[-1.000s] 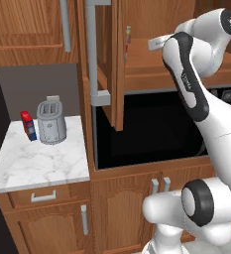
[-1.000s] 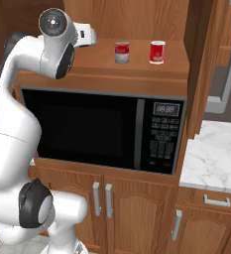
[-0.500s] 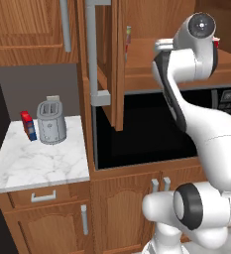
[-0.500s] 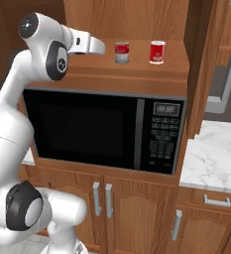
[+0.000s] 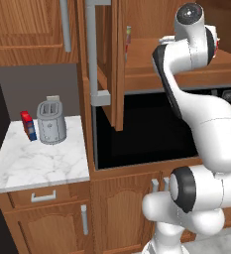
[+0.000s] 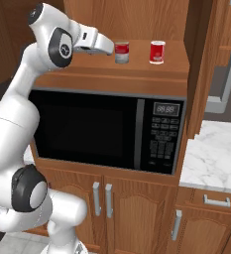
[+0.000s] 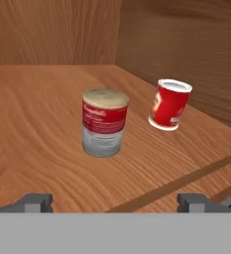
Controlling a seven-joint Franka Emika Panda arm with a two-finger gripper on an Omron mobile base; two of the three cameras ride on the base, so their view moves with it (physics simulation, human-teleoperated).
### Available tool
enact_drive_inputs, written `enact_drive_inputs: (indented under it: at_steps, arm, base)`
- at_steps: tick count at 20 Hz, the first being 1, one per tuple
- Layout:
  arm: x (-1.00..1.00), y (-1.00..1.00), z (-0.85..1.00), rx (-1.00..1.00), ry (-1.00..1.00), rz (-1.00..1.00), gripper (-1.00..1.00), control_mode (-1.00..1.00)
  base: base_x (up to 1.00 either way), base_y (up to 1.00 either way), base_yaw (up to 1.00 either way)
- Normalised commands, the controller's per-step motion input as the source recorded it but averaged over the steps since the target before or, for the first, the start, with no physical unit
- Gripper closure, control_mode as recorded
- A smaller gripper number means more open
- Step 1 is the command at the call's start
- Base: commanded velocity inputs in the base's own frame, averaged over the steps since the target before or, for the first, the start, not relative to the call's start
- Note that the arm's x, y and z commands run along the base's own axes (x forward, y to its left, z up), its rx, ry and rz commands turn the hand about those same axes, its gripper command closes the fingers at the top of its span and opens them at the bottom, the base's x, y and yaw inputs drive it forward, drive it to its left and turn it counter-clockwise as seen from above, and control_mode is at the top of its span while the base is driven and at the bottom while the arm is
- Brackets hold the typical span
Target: Stack two cans on top of the other two cans in the cabinet.
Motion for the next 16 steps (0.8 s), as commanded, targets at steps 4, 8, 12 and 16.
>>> enact_drive_inputs:
  at_steps: [4,8,12,16]
  arm:
    - [0.13,-0.34,-0.06,0.00,0.00,-0.07,-1.00,-1.00]
    - [0.21,-0.20,-0.12,0.00,0.00,-0.01,-1.00,-1.00]
    - [0.30,-0.08,-0.07,0.00,0.00,0.00,-1.00,-1.00]
    - [0.35,-0.09,-0.04,0.02,0.00,0.00,-1.00,-1.00]
  base:
    - [0.00,0.00,0.00]
    - [0.00,0.00,0.00]
    - [0.00,0.00,0.00]
    - [0.00,0.00,0.00]
